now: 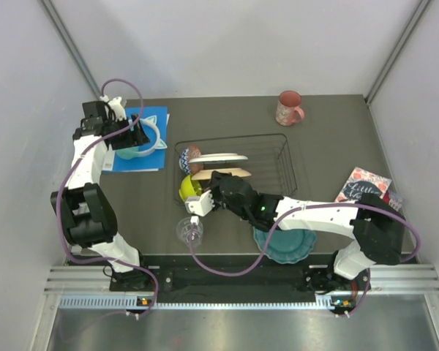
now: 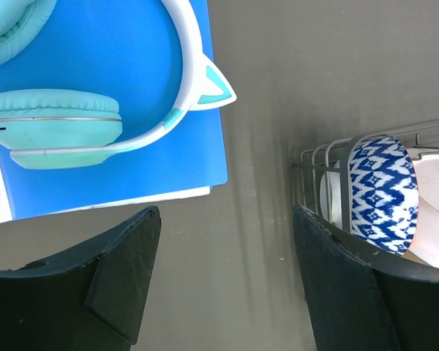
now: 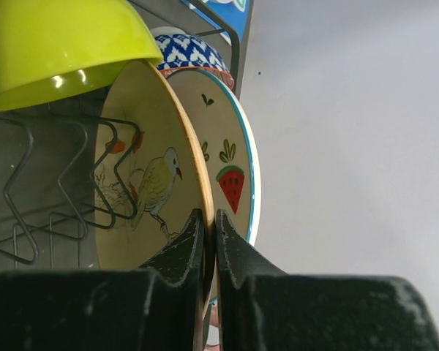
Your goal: Load the mixed dishes into the dish rack
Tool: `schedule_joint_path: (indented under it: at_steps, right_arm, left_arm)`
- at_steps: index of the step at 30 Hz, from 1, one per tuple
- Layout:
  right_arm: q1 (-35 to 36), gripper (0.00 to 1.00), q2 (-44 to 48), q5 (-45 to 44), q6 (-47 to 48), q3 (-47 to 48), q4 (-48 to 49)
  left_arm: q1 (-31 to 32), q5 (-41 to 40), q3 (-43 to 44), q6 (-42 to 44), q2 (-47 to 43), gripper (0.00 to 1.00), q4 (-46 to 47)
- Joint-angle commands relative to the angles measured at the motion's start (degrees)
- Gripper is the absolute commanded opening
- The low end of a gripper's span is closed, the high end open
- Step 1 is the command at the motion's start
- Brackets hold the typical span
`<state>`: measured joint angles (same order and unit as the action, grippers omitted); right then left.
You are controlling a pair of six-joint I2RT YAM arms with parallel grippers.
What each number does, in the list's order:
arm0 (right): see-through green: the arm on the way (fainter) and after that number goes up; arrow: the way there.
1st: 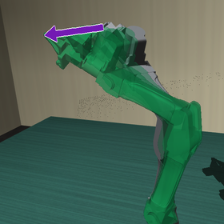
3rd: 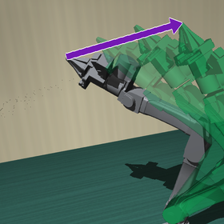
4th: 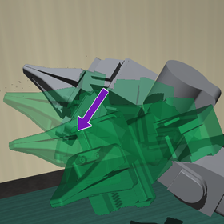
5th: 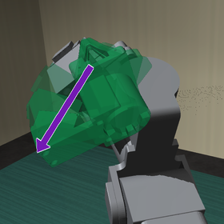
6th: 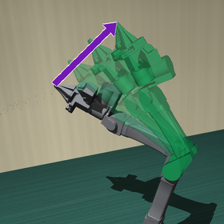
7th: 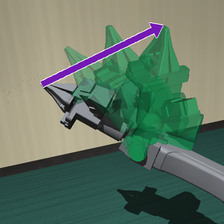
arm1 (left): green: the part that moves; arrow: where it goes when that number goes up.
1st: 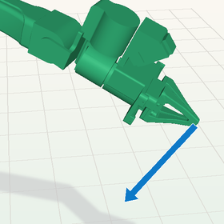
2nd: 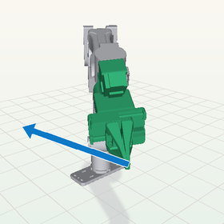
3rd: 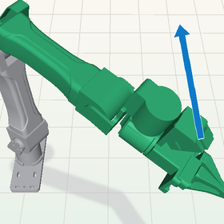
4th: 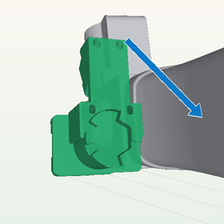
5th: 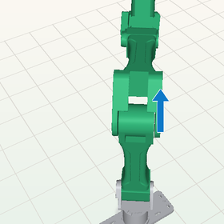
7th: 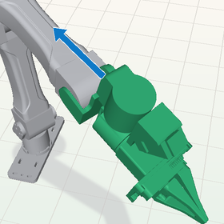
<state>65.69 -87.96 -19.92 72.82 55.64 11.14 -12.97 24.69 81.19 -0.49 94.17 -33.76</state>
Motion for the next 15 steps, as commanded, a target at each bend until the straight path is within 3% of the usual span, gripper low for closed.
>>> schedule_joint_path:
  at_steps: [1, 3, 7, 9, 15]
  right_arm:
    - [-0.5, 0.07, 0.7, -3.0, 0.4, 4.3, 9.6]
    - [-0.3, 0.26, 0.7, -4.8, -0.2, 4.3, 10.0]
    - [-0.3, 0.47, 2.1, -7.2, -0.8, 3.5, 12.1]
    - [-0.1, 0.70, 3.0, -8.7, -2.3, 3.3, 12.5]
    - [1.4, 0.96, 6.2, -16.7, -6.9, 6.6, 6.7]
  left_arm:
    - [-0.7, 1.9, -0.2, 0.1, -0.7, 0.77, 2.1]
    - [-0.7, 1.9, -0.2, 0.1, -0.7, 0.77, 2.1]
    - [-0.6, 2.3, 0.0, 0.1, -0.6, 0.77, 2.1]
    - [-0.7, 2.6, 0.1, 0.1, -0.7, 0.77, 2.1]
    - [-0.7, 2.8, 0.5, 0.1, -0.9, 0.77, 1.7]
